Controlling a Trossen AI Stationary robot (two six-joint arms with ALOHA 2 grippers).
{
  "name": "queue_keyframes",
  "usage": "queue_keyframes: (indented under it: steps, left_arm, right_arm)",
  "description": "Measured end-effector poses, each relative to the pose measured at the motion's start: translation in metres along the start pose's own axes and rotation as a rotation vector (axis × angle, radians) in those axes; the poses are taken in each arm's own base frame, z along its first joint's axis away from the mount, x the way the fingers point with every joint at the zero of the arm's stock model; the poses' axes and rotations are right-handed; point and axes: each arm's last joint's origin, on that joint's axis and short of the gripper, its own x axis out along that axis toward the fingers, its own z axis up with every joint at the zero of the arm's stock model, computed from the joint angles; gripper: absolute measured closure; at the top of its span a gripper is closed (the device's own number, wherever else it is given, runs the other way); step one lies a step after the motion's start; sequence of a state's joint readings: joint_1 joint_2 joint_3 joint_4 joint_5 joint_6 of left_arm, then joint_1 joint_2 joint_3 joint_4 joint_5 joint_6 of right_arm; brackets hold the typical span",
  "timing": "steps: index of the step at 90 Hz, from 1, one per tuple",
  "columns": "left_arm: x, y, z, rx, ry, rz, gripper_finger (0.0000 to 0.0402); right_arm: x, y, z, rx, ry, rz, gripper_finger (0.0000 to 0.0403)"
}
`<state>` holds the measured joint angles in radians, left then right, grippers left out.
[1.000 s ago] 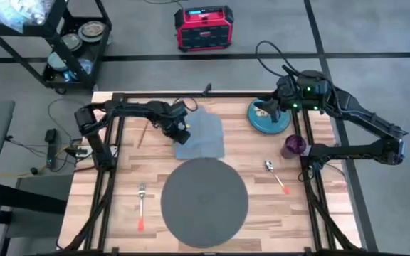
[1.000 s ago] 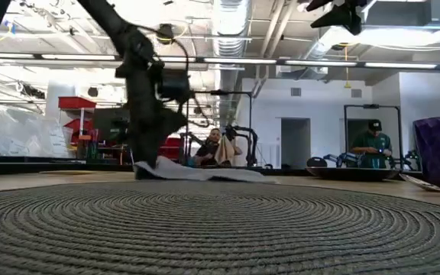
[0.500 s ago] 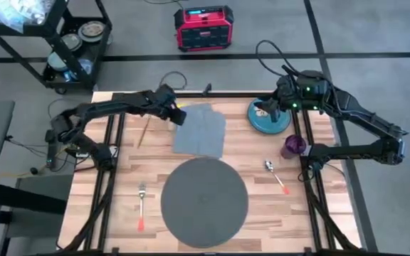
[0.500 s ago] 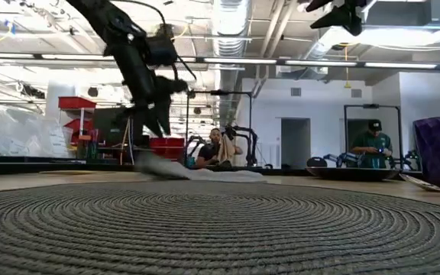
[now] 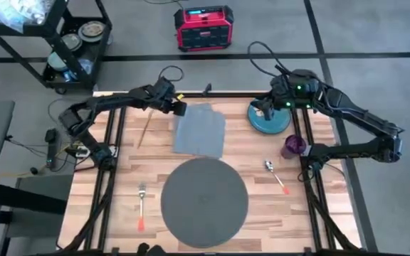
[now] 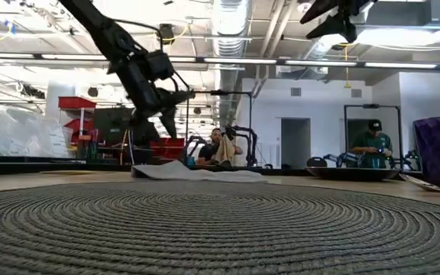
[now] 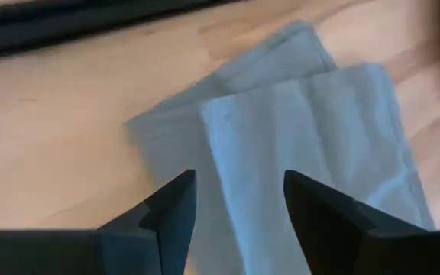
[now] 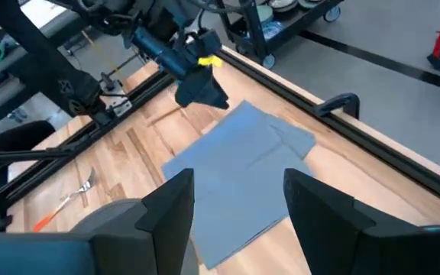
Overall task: Set table place
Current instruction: Fold the gray table napkin
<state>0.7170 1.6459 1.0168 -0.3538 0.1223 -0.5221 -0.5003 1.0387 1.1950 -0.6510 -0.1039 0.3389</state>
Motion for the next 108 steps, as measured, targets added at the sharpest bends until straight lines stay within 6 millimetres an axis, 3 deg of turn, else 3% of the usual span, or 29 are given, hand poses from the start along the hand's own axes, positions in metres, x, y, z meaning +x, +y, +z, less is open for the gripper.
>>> queue_keyframes:
  steps: [28, 59, 108]
  left_arm:
    - [0.012, -0.007, 0.011, 0.043, 0.012, 0.053, 0.0219]
    - [0.022, -0.004, 0.003, 0.076, 0.086, 0.114, 0.0219]
    - [0.022, -0.010, 0.006, 0.118, 0.011, 0.131, 0.0219]
  right_arm:
    - [0.003, 0.000, 0.000, 0.001, 0.008, 0.000, 0.0212]
    - [0.002, -0.003, 0.001, 0.009, 0.000, -0.012, 0.0212]
    - [0.002, -0.006, 0.002, 0.008, -0.002, -0.025, 0.0212]
